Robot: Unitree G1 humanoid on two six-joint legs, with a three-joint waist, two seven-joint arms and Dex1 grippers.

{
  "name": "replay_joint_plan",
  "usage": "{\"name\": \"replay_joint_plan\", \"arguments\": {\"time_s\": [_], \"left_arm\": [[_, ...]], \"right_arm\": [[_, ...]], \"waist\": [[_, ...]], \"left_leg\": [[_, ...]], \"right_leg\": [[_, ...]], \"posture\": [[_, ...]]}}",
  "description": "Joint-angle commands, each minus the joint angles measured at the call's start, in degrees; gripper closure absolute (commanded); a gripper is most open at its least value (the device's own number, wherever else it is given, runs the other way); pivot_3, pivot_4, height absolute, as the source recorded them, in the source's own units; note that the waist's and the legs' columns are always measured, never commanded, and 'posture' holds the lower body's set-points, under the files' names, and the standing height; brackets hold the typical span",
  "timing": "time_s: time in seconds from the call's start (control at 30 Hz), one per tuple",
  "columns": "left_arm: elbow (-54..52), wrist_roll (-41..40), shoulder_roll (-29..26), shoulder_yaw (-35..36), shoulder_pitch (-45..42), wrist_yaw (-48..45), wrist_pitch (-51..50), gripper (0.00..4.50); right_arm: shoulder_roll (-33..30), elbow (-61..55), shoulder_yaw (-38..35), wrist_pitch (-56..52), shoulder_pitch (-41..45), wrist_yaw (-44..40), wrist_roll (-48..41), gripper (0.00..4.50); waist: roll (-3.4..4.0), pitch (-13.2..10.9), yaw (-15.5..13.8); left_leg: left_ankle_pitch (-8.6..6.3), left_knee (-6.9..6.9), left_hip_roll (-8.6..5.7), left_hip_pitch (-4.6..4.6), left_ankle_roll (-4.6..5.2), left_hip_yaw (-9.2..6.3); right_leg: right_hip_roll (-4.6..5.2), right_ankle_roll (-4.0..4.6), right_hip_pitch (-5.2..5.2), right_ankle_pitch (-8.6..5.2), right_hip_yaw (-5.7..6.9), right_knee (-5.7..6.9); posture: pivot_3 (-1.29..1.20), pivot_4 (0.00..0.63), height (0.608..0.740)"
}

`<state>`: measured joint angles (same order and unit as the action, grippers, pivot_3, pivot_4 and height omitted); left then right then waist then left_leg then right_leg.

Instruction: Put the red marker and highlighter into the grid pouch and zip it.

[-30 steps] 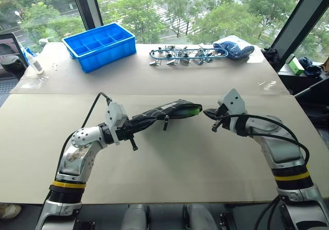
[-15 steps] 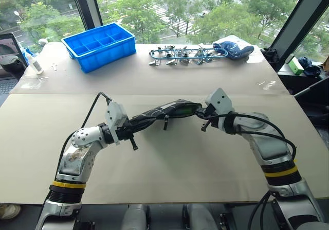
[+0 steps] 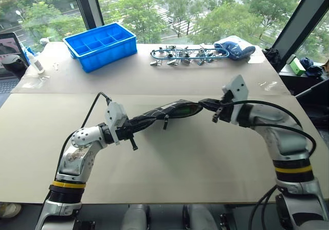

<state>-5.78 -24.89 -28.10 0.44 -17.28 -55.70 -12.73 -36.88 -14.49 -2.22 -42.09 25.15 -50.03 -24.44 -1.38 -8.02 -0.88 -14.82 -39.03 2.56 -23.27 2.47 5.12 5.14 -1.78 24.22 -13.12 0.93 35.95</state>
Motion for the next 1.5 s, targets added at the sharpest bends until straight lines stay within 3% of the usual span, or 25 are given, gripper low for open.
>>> {"name": "replay_joint_plan", "arguments": {"time_s": [0.03,0.13,0.3,0.47,0.6,0.97,1.1,1.23,1.5], "left_arm": [[-1.61,-0.86,0.01,0.58,-0.59,0.04,0.48,4.5],[-1.48,-0.83,0.03,0.57,-0.69,-0.08,0.48,4.5],[-1.57,-0.83,0.0,0.52,-0.73,-0.13,0.39,4.5],[-1.29,-0.78,-0.08,0.52,-0.9,-0.32,0.47,4.5],[-1.4,-0.83,-0.06,0.35,-1.07,-0.42,0.35,4.5],[0.4,-0.37,0.68,-0.38,-2.21,-0.95,1.03,4.5],[0.77,-0.23,0.81,-0.2,-1.9,-1.09,1.43,4.5],[1.12,-0.1,0.61,0.27,-1.14,-1.01,1.9,4.5],[4.7,1.15,0.06,1.02,1.69,-1.17,4.98,4.5]], "right_arm": [[0.31,-4.48,-0.63,-3.9,-2.62,1.22,-3.35,4.47],[2.18,-6.42,2.32,-5.68,-3.95,4.86,-2.15,3.7],[6.34,-8.22,7.09,-10.38,-5.93,9.34,-2.69,1.95],[13.63,-6.53,10.44,-11.55,-4.09,14.66,-1.75,1.95],[19.71,-1.37,8.93,-11.63,0.6,19.08,-1.5,1.95],[23.66,4.52,11.13,-8.61,7.07,19.67,0.07,1.95],[23.32,4.07,11.13,-8.21,6.95,18.61,0.19,2.84],[21.34,2.4,9.79,-9.41,6.06,16.73,-1.16,4.35],[15.92,-2.12,7.45,-11.09,2.02,13.95,-4.1,4.46]], "waist": [[0.0,0.0,0.34],[0.0,0.0,1.22],[0.0,0.0,1.12],[0.0,0.0,1.07],[0.0,0.0,1.25],[0.01,0.0,1.3],[0.01,0.0,1.5],[0.01,0.0,1.44],[0.01,0.0,1.54]], "left_leg": [[0.0,-0.01,0.02,-0.01,0.0,0.01],[0.0,-0.04,-0.02,0.09,0.0,0.08],[0.01,-0.02,0.01,0.08,-0.01,-0.01],[0.01,-0.05,-0.02,0.04,-0.01,0.02],[0.02,-0.06,0.0,0.07,-0.03,0.01],[0.02,-0.05,-0.01,0.01,-0.03,0.04],[0.02,-0.04,0.0,0.01,-0.03,0.03],[0.02,-0.04,0.0,0.0,-0.03,0.02],[0.02,-0.02,0.01,0.01,-0.03,0.03]], "right_leg": [[-0.01,0.01,0.02,0.0,-0.06,0.0],[0.0,-0.01,0.04,0.01,-0.23,0.11],[-0.06,0.02,0.04,0.0,-0.16,0.14],[-0.01,0.01,0.06,0.0,-0.17,0.14],[-0.05,0.01,0.06,0.0,-0.16,0.18],[-0.03,0.01,0.08,0.0,-0.12,0.13],[-0.04,0.01,0.08,0.0,-0.11,0.13],[-0.02,0.01,0.08,0.0,-0.11,0.13],[-0.02,0.01,0.08,0.0,-0.11,0.12]], "posture": [[0.0,0.15,0.74],[0.0,0.15,0.74],[0.0,0.15,0.74],[0.0,0.15,0.74],[0.0,0.15,0.74],[0.0,0.15,0.74],[0.0,0.15,0.74],[0.0,0.15,0.74],[0.0,0.15,0.74]]}}
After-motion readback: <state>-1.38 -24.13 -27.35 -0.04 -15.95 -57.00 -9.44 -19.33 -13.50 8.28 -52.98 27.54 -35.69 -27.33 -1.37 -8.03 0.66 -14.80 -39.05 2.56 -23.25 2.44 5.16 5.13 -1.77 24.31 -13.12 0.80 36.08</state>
